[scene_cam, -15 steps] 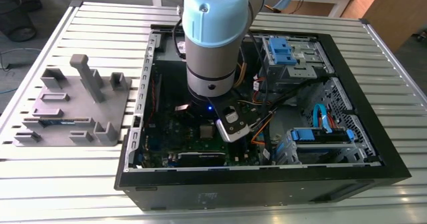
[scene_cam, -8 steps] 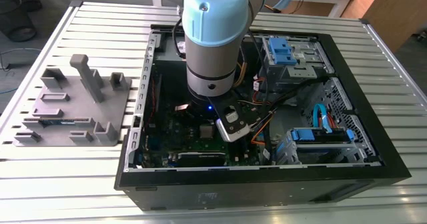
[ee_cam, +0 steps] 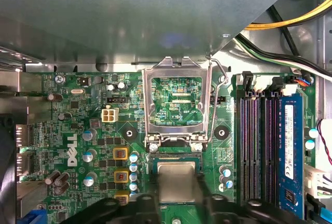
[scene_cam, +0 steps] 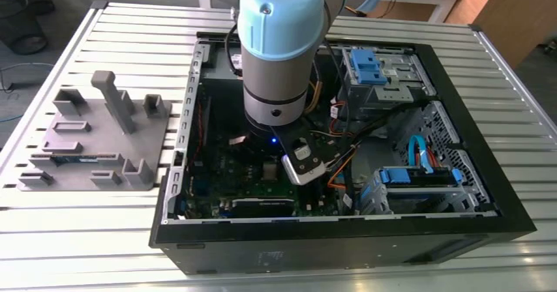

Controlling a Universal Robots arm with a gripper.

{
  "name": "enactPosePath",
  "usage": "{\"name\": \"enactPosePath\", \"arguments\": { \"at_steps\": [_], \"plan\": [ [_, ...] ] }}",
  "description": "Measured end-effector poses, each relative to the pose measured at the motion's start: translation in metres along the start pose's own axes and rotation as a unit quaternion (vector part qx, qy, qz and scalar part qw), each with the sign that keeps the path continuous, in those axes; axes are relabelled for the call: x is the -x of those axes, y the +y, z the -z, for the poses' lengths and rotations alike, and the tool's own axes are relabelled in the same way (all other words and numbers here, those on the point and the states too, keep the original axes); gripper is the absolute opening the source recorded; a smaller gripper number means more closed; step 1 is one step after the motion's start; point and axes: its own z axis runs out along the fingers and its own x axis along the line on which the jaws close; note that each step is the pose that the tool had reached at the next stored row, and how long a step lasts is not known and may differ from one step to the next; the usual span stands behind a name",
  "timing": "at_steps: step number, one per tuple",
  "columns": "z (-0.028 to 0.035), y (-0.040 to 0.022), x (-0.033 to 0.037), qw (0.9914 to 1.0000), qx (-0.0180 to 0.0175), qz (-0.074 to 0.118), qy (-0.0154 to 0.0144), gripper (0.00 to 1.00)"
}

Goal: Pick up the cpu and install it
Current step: 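Place the cpu into insertion slot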

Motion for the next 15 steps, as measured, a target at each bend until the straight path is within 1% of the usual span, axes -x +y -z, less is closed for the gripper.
{"name": "enactPosePath", "arguments": {
  "at_steps": [2, 3, 5, 6, 8, 13, 15],
  "plan": [
    [0.0, 0.0, 0.0, 1.0, 0.0, 0.0, 0.0, 0.32],
    [0.0, 0.0, 0.0, 1.0, 0.0, 0.0, 0.0, 0.32],
    [0.0001, 0.0, 0.0, 1.0, 0.0, 0.0, 0.0, 0.2],
    [0.0001, 0.0, 0.0, 1.0, 0.0, 0.0, 0.0, 0.2],
    [0.0001, 0.0, 0.0, 1.0, 0.0, 0.0, 0.0, 0.11],
    [0.0002, 0.0, 0.0, 1.0, 0.0, 0.0, 0.0, 0.11],
    [0.0002, 0.0, 0.0, 0.99999, -0.0001, -0.004, 0.0, 0.11]
  ]
}}
